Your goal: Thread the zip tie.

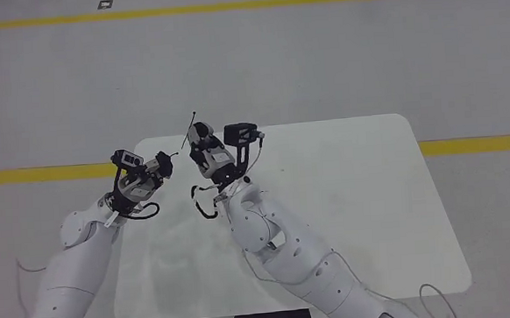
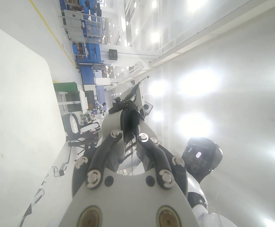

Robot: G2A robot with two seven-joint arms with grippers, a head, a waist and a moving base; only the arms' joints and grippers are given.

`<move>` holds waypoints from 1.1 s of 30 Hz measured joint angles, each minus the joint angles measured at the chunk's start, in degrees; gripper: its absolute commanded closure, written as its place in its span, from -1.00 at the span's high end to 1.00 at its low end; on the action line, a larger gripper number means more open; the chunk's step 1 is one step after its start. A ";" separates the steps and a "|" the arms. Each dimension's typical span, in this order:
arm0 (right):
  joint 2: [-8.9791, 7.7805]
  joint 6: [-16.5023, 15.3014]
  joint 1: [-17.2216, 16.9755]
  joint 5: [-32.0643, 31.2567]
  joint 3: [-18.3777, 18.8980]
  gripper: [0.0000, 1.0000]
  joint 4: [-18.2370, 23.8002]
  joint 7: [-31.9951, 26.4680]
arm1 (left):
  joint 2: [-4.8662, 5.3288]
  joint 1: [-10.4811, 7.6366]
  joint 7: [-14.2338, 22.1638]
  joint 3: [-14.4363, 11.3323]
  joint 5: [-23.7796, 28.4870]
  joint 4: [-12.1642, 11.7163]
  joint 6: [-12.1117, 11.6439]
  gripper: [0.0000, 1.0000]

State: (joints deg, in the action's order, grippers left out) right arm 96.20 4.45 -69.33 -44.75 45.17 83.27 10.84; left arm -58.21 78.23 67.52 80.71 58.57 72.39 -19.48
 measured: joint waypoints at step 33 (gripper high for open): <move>1.24 1.66 -1.23 -3.79 -0.30 -1.00 0.56 -0.73 | 0.00 0.00 0.00 0.00 0.00 0.00 0.00 -1.00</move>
State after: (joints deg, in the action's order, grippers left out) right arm 97.44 6.11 -70.56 -48.54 44.87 83.83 10.11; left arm -58.21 78.23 67.52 80.71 58.57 72.39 -19.48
